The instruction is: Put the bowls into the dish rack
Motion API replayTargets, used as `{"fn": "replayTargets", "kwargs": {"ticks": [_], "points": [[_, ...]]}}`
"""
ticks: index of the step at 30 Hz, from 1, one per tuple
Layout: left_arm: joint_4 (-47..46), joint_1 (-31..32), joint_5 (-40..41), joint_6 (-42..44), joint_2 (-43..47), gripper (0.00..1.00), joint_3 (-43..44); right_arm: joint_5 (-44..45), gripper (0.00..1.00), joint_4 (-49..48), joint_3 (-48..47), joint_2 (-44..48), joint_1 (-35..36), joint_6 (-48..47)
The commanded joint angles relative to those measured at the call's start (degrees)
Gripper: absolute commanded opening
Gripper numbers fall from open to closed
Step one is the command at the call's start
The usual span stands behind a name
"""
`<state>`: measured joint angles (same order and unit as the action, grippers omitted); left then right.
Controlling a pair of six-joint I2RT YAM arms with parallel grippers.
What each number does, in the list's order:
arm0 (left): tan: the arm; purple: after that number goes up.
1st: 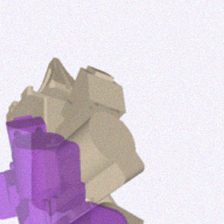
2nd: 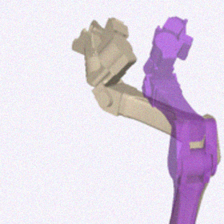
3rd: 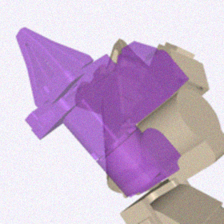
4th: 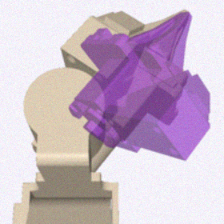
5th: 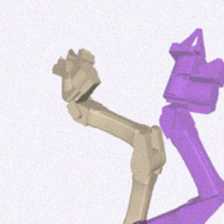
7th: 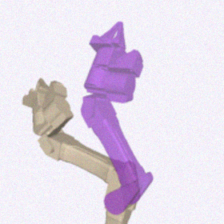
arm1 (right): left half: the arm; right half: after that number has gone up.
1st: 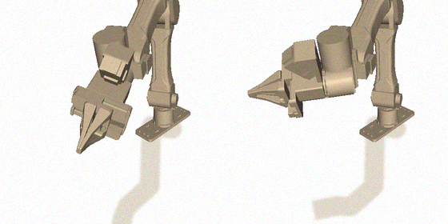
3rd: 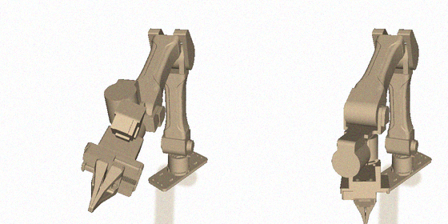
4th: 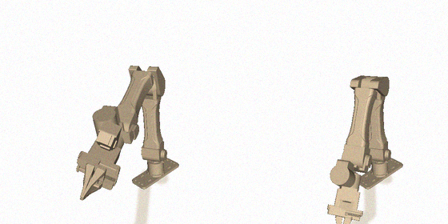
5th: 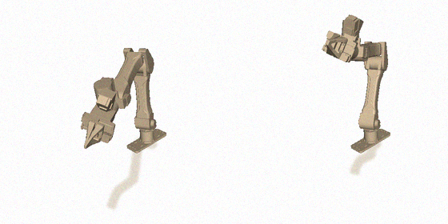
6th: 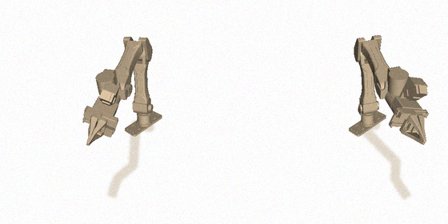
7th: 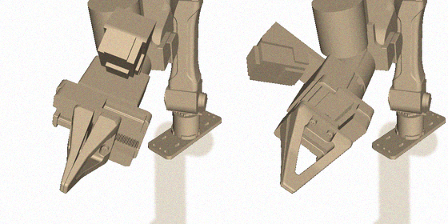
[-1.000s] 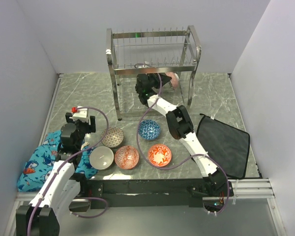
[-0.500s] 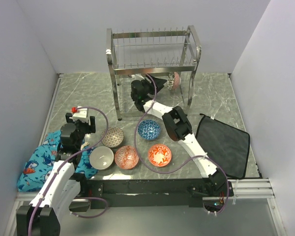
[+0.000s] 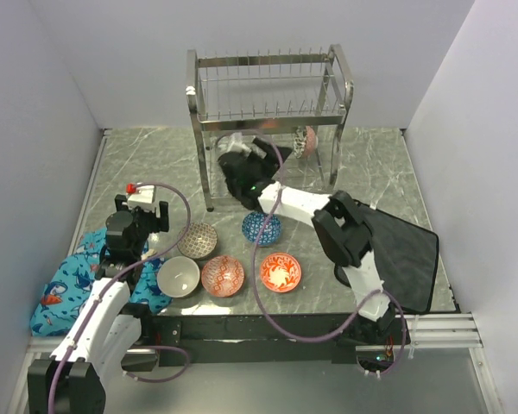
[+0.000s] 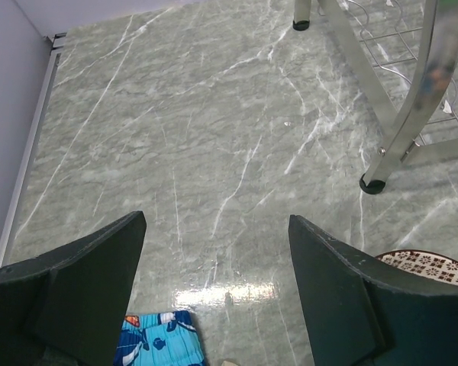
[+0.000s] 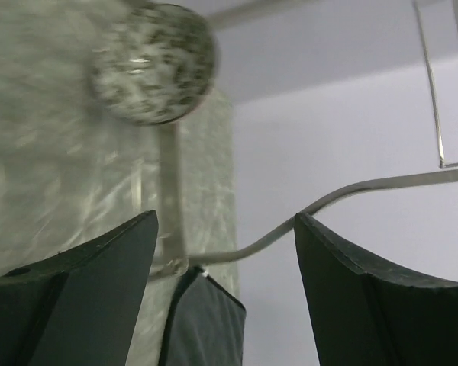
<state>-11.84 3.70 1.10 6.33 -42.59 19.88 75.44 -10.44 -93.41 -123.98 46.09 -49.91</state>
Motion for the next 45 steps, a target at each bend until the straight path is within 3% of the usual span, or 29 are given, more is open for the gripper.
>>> {"fn": "replayTargets", "kwargs": {"ticks": [1,3,8,9,11,12,17,20,21,22,23,26,30,32,37,41,45], "points": [[1.2,-0.3,-1.4,-0.3,0.7,0.83,3.1,-13.7,0.80,39.0,2.7,8.0,5.5,32.8],[1.9,-0.3,-1.4,-0.1,0.9,0.82,3.2,-18.4,0.79,44.2,4.0,9.3,6.1,39.2],[1.9,-0.3,-1.3,0.0,1.5,0.83,3.2,-23.1,0.77,46.2,12.8,16.4,11.2,45.3],[2.1,-0.3,-1.3,-0.1,1.6,0.83,3.3,-27.9,0.77,49.0,13.2,18.3,11.8,46.6],[2.6,-0.3,-1.3,-0.2,1.8,0.83,3.6,-31.4,0.71,51.6,13.8,24.6,13.9,49.1],[3.7,-0.3,-1.3,-0.1,1.8,0.83,4.1,-33.0,0.71,52.3,14.5,30.2,14.7,49.4],[7.7,-0.3,-2.0,0.2,3.0,0.83,5.9,-44.6,0.68,59.2,16.9,39.9,16.2,48.2],[10.5,-0.3,-2.8,0.3,4.4,0.83,7.4,-55.4,0.72,59.8,18.5,45.7,16.1,47.5],[11.6,-0.3,-2.8,0.3,4.8,0.83,8.1,-59.2,0.79,60.6,18.4,48.2,16.0,47.6],[14.8,-0.3,-2.9,0.2,4.9,0.83,8.8,-66.7,0.97,61.1,18.5,49.2,15.8,47.0],[16.6,-0.3,-3.1,0.3,4.4,0.83,10.9,-69.6,1.00,61.4,18.5,50.0,15.4,46.8],[23.2,-0.3,-6.5,0.9,2.0,0.84,16.0,-73.2,1.00,62.0,17.3,50.2,11.4,47.2],[29.5,-0.3,-12.4,2.7,-1.0,0.85,21.4,-88.3,1.00,63.3,11.9,47.3,-5.7,53.2],[33.3,-0.3,-10.3,1.7,-4.3,0.86,25.5,-90.4,1.00,62.2,13.5,48.3,-8.0,56.3],[34.4,-1.0,-7.9,2.4,-6.1,0.87,30.9,-80.4,0.99,61.9,18.0,49.6,-8.4,56.8],[33.1,-1.0,-8.3,0.5,-3.9,0.88,29.4,-81.8,0.83,60.6,13.3,44.7,-9.3,55.1],[32.0,-1.5,-9.5,-11.2,-0.8,0.87,25.3,-81.8,0.82,59.7,12.8,43.5,-9.3,57.8]]}}
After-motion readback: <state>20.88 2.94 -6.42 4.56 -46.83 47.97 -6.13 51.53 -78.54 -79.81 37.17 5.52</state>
